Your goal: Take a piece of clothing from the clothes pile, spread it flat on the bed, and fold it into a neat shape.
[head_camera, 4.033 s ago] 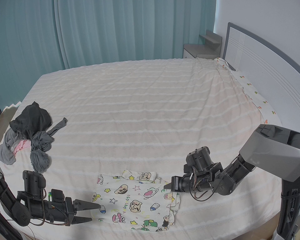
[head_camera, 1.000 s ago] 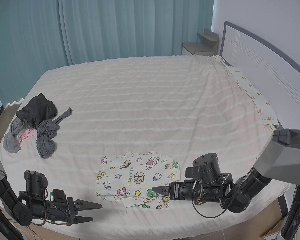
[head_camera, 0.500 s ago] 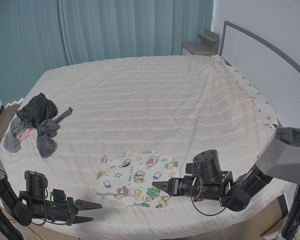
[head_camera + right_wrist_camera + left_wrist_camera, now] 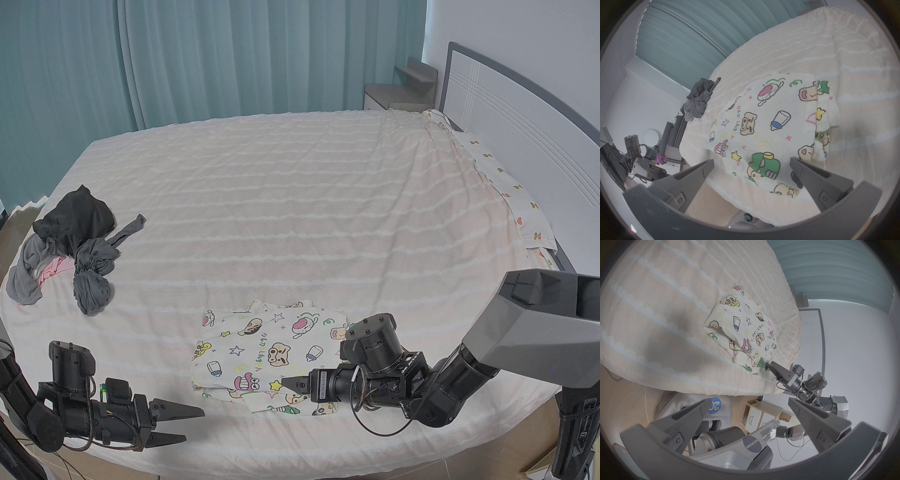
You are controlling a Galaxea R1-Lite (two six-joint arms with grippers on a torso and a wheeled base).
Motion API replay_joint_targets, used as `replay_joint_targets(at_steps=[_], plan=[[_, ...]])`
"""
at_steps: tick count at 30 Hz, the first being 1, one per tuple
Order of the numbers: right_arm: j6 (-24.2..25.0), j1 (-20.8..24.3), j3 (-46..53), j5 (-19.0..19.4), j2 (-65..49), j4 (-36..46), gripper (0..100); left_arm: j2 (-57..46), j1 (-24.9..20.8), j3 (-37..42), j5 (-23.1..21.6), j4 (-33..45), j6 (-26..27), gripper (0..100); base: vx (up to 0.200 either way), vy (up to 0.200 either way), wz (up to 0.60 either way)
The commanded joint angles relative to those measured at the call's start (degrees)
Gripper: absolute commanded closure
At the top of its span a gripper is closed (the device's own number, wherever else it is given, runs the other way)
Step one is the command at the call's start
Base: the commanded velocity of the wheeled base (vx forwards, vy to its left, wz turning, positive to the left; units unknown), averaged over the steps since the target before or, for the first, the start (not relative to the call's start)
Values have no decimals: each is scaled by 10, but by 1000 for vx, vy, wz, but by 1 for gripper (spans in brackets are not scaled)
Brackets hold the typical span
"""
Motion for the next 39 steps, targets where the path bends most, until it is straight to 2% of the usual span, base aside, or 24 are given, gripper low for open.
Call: replay_joint_targets(at_steps=[1,9,17,18,20,21,22,24,26,31,34,39], plan=[[0,-15,-5,1,19,9,0,1,0,2,0,0,0,0,0,0,0],[6,-16,0,4,14,59,0,1,0,2,1,0,0,0,0,0,0],[6,-16,22,3,-6,62,0,-15,4,1,15,-7,0,0,0,0,0],[6,-16,48,3,-41,59,0,-31,2,-3,66,-38,-6,0,0,0,0],[6,-17,68,3,-68,59,0,-41,-3,-10,110,-58,-12,0,0,0,0],[6,-17,71,3,-72,59,0,-43,-3,-12,116,-60,-13,0,0,0,0],[6,-21,83,2,-90,59,0,-54,-13,-27,154,-65,-33,0,0,0,0],[6,-30,92,2,-103,59,0,-68,-27,-44,184,-64,-71,0,0,0,0],[7,-34,97,2,-109,59,0,-75,-34,-51,188,-65,-91,0,0,0,0],[7,-41,104,1,-113,58,0,-86,-45,-56,188,-68,-90,0,0,0,0],[7,-43,104,1,-113,56,0,-89,-54,-63,188,-67,-90,0,200,-200,0],[7,-55,104,0,-111,55,0,-83,-56,-77,189,-65,-88,0,200,0,0]])
